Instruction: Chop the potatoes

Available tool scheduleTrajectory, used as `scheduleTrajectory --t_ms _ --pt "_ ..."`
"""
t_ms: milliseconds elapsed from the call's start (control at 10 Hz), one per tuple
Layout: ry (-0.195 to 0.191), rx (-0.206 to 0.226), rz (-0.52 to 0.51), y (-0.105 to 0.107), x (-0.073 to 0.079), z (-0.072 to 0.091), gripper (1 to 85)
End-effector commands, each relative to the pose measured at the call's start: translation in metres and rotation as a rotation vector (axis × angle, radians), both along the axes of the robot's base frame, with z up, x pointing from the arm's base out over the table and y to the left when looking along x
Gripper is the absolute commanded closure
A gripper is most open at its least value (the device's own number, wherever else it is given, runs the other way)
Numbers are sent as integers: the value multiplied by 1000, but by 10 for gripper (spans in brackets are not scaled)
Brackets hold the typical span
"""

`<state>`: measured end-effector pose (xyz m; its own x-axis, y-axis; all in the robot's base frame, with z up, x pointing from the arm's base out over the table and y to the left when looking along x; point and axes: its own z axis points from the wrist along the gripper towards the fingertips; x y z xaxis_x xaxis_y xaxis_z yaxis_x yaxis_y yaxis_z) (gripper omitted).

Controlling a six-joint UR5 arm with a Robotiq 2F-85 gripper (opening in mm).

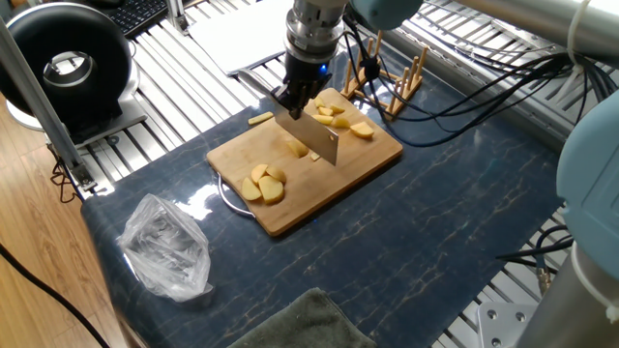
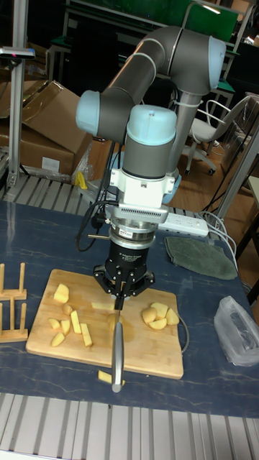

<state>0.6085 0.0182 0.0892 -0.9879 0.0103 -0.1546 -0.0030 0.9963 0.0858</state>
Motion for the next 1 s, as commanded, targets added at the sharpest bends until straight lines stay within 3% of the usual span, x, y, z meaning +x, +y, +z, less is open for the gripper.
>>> scheduleTrajectory --t_ms 0,900 --pt "-12 9 -8 2 3 -1 847" --pt "-46 15 -6 1 9 -12 847"
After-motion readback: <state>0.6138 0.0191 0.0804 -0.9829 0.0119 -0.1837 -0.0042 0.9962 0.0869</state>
